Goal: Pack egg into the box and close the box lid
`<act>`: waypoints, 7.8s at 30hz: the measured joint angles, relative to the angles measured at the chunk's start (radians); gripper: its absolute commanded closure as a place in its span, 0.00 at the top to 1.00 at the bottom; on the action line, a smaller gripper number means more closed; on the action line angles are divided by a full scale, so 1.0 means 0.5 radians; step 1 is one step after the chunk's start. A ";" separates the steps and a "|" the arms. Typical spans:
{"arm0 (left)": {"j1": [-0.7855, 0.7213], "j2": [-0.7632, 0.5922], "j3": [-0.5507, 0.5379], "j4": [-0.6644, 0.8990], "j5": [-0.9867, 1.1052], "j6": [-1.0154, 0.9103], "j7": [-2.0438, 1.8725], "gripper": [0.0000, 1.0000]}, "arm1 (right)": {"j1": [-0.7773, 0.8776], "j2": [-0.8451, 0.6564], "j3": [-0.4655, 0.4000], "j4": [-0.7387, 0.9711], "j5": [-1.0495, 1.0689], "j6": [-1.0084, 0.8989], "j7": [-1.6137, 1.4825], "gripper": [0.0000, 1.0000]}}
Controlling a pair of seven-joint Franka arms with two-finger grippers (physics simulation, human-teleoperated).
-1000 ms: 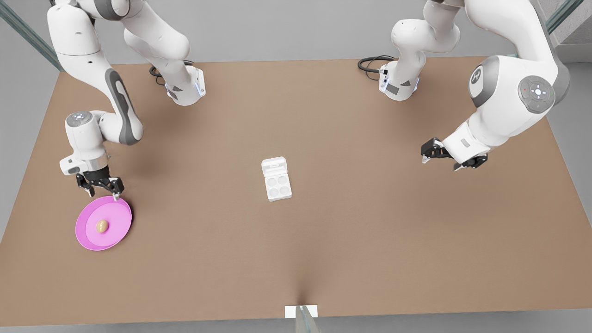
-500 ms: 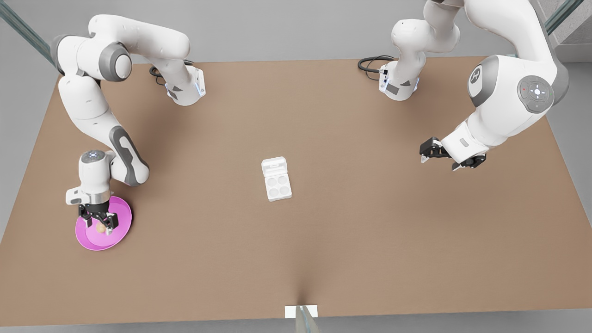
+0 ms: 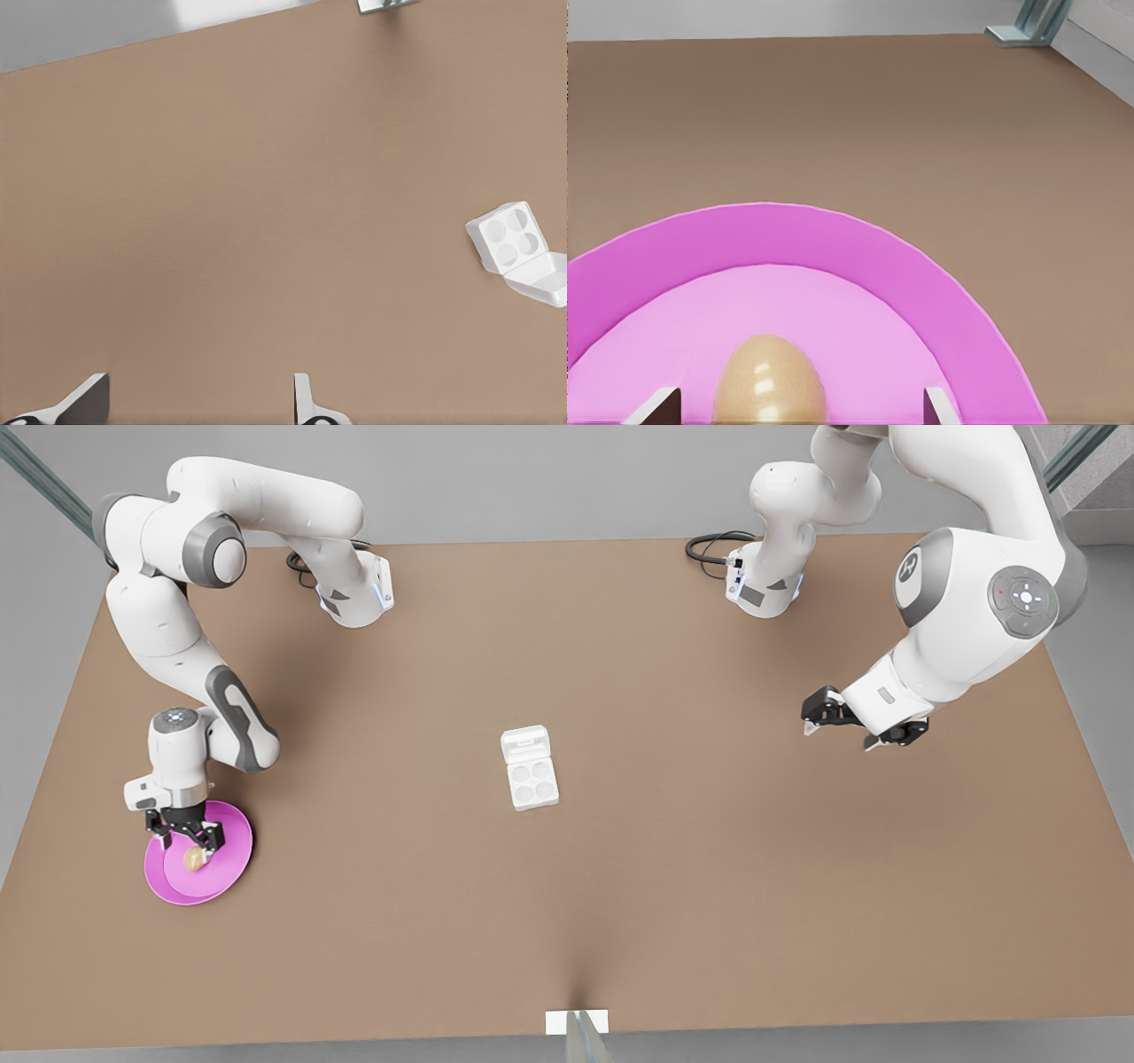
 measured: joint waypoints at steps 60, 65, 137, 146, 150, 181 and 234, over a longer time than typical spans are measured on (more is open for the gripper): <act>0.000 -0.001 -0.021 0.046 -0.003 0.000 -0.009 1.00 | -0.014 0.079 0.009 0.071 -0.026 0.004 -0.054 0.68; -0.001 -0.006 -0.021 0.046 -0.002 -0.001 -0.009 1.00 | -0.015 0.073 0.010 0.068 -0.027 0.004 -0.055 0.58; -0.477 0.396 -0.506 0.263 0.097 -0.233 -0.022 1.00 | 1.335 -0.430 0.293 1.225 0.699 -3.154 0.272 0.55; -0.430 0.393 -0.251 0.284 0.124 -0.115 -0.039 1.00 | 1.513 -0.302 0.297 1.288 0.903 -3.056 0.546 0.54; -0.429 0.415 -0.144 0.281 0.153 -0.158 -0.046 1.00 | 1.559 -0.209 0.290 1.268 0.927 -2.983 0.620 0.54; -0.421 0.484 -0.101 0.273 0.160 -0.234 -0.069 1.00 | 1.707 -0.028 0.290 1.168 0.457 -3.118 1.007 1.00; -1.491 1.290 -0.107 0.096 -0.310 1.422 -2.323 0.21 | 0.415 -1.028 0.344 1.250 0.054 -3.701 0.295 1.00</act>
